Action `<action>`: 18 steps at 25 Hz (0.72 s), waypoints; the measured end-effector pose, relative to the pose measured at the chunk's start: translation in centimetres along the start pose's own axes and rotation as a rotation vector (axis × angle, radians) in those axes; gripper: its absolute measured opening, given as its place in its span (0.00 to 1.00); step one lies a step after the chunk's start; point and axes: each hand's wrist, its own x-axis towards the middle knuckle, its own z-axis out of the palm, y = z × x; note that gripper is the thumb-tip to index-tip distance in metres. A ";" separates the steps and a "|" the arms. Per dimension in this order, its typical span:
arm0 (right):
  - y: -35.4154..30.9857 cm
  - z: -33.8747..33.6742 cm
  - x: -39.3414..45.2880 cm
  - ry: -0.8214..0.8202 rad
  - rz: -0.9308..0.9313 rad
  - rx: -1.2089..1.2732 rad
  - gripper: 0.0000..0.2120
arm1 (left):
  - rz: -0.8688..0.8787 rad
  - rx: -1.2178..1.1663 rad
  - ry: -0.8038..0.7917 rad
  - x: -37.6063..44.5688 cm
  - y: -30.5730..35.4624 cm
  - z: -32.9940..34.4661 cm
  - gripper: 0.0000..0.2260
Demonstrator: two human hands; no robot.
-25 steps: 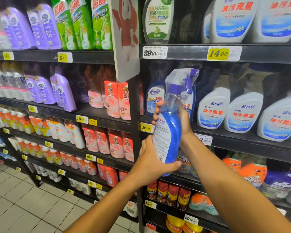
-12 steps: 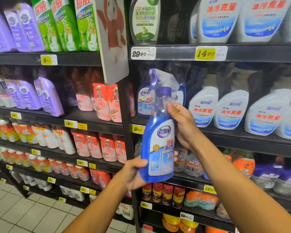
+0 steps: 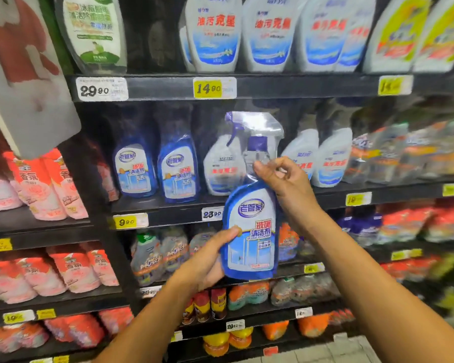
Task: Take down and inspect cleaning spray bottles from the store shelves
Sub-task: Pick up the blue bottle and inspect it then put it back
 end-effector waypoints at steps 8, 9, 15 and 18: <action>-2.4 -8.2 -3.5 0.184 0.025 -0.221 0.13 | -0.205 0.038 -0.320 4.8 -4.4 4.5 0.29; -2.4 -9.2 -4.2 0.197 0.037 -0.257 0.12 | -0.238 0.048 -0.346 5.1 -5.0 5.0 0.29; -2.4 -17.1 -9.8 0.399 0.106 -0.364 0.07 | -0.436 0.067 -0.549 7.5 -11.6 9.5 0.27; -1.9 -22.6 -13.4 0.584 0.137 -0.344 0.06 | -0.578 0.142 -0.586 9.1 -16.8 12.3 0.30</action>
